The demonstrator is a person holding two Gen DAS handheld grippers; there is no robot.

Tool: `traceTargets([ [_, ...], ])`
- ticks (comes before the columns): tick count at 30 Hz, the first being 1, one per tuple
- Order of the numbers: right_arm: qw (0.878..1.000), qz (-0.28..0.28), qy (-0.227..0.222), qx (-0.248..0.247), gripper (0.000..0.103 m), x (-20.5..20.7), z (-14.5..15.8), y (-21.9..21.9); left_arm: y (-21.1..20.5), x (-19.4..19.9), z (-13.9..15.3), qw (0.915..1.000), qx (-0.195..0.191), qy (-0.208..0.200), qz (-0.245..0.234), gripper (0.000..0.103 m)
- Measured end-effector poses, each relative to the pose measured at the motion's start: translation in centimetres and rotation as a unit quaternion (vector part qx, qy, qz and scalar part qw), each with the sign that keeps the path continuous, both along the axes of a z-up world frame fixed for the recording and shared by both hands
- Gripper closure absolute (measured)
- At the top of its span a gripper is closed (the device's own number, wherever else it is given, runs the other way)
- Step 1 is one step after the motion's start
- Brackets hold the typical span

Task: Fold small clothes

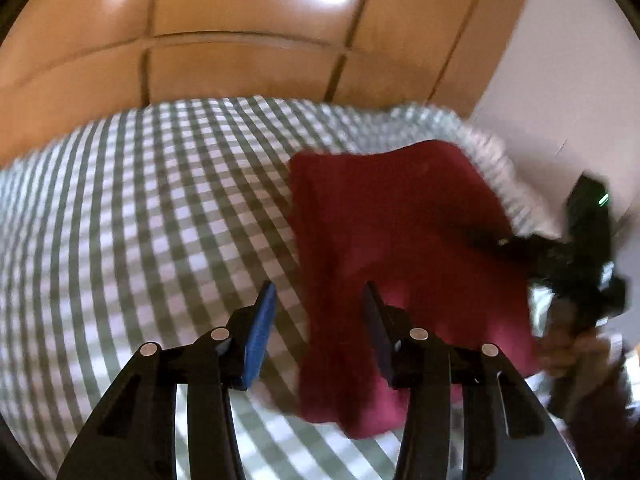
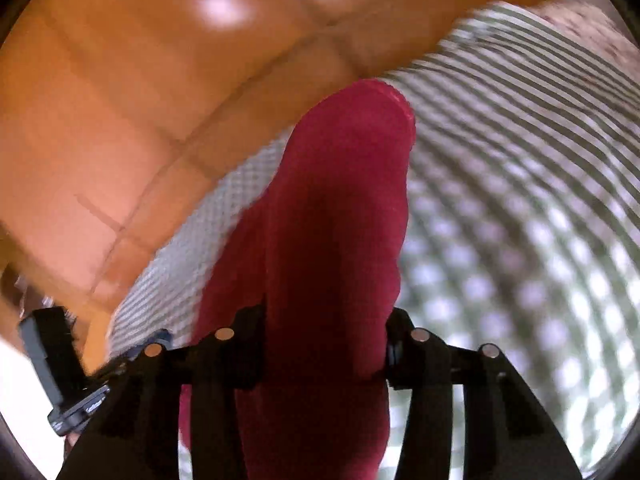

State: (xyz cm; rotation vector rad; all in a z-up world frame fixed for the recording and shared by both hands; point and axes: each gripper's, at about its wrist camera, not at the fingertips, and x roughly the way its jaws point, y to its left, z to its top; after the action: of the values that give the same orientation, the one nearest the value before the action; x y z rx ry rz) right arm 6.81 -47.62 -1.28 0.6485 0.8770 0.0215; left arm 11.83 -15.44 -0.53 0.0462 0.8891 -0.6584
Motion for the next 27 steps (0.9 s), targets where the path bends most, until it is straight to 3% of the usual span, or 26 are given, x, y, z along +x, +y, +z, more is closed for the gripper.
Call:
traceTargets([
  [1, 1.000, -0.006, 0.010, 0.003, 0.050, -0.6, -0.6, -1.1, -1.0, 0.1, -0.4, 0.9999, 0.015, -0.004, -0.003, 0.059],
  [3, 1.000, -0.017, 0.007, -0.015, 0.033, -1.9, -0.4, -1.6, -2.0, -0.3, -1.2, 0.9992, 0.036, -0.016, 0.003, 0.059],
  [5, 0.999, -0.023, -0.008, -0.048, 0.032, -3.4, 1.1, -1.5, -1.8, -0.6, -1.2, 0.9989, 0.036, -0.027, 0.016, 0.059],
  [7, 0.998, -0.017, -0.028, -0.062, 0.036, -4.9, 2.9, -1.0, -1.5, -1.1, -1.3, 0.9980, 0.041, -0.039, 0.029, 0.059],
  [11, 0.991, 0.038, -0.061, -0.108, 0.058, -7.3, 6.4, 3.2, -0.3, -1.0, -1.5, 0.9970, 0.049, -0.040, 0.045, 0.059],
  [15, 0.987, 0.080, -0.032, -0.137, 0.071, -7.7, 5.3, 7.7, 0.2, -1.6, -1.6, 0.9963, 0.037, -0.041, 0.066, 0.059],
  [17, 0.984, 0.094, 0.007, -0.148, 0.072, -7.4, 2.6, 9.6, 0.4, -2.3, -1.2, 0.9954, 0.032, -0.048, 0.077, 0.053],
  [18, 0.984, 0.091, 0.022, -0.153, 0.072, -7.4, 1.3, 10.1, 0.8, -2.8, -0.6, 0.9946, 0.022, -0.056, 0.085, 0.045],
  [19, 0.984, 0.085, 0.024, -0.153, 0.072, -7.5, 0.6, 10.4, 1.1, -3.3, -0.2, 0.9942, 0.009, -0.061, 0.088, 0.036],
  [21, 0.982, 0.080, 0.016, -0.169, 0.072, -7.7, 0.6, 11.2, 1.7, -4.4, 1.0, 0.9921, -0.015, -0.081, 0.095, 0.029],
  [27, 0.985, 0.077, 0.013, -0.155, 0.069, -7.7, 2.0, 10.5, 1.0, -5.6, 2.1, 0.9915, -0.012, -0.106, 0.075, 0.029],
])
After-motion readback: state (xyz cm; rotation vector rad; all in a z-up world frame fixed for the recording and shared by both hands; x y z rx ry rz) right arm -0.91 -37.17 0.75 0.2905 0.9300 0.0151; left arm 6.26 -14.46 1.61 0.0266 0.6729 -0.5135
